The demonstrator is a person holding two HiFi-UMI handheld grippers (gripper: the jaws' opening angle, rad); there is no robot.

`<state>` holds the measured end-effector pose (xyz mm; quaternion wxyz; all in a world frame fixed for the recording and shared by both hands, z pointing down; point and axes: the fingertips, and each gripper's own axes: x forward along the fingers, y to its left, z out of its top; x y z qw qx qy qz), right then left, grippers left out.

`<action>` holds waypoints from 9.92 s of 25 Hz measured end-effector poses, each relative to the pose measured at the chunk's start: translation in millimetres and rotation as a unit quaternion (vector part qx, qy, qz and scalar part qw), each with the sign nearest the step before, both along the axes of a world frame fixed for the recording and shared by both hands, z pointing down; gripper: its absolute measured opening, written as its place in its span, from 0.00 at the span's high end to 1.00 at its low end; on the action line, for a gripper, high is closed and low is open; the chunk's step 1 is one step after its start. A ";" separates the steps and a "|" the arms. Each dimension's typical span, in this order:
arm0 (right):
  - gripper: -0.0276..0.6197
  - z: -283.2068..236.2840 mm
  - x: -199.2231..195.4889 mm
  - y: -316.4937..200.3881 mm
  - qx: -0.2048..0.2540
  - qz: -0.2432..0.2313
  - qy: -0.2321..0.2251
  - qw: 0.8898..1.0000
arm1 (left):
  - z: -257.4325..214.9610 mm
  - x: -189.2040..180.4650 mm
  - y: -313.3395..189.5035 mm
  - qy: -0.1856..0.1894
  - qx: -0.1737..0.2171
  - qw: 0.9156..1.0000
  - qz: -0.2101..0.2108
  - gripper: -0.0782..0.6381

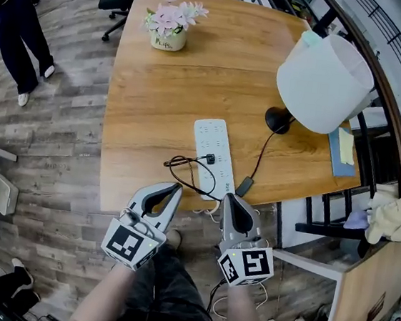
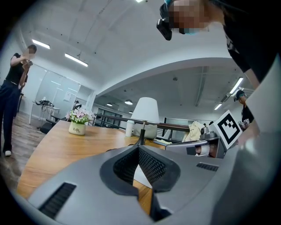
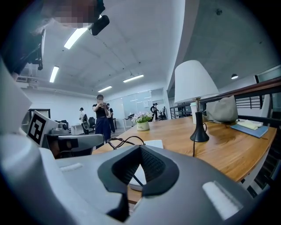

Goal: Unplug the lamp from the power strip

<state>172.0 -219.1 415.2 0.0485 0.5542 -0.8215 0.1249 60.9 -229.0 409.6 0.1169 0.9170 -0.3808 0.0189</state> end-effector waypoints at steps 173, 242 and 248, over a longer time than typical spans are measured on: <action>0.85 70.9 109.2 -74.8 -0.246 0.135 0.044 0.959 | 60.4 58.0 -77.5 -0.106 -0.095 0.982 0.120 0.90; 0.95 -37.1 24.4 -53.4 -0.044 0.055 0.031 0.997 | -19.0 35.3 -69.8 -0.049 -0.026 0.996 0.064 0.90; 0.95 -68.4 21.4 -47.6 -0.014 0.048 0.031 0.998 | -44.7 25.9 -70.4 -0.040 0.000 0.998 0.053 0.90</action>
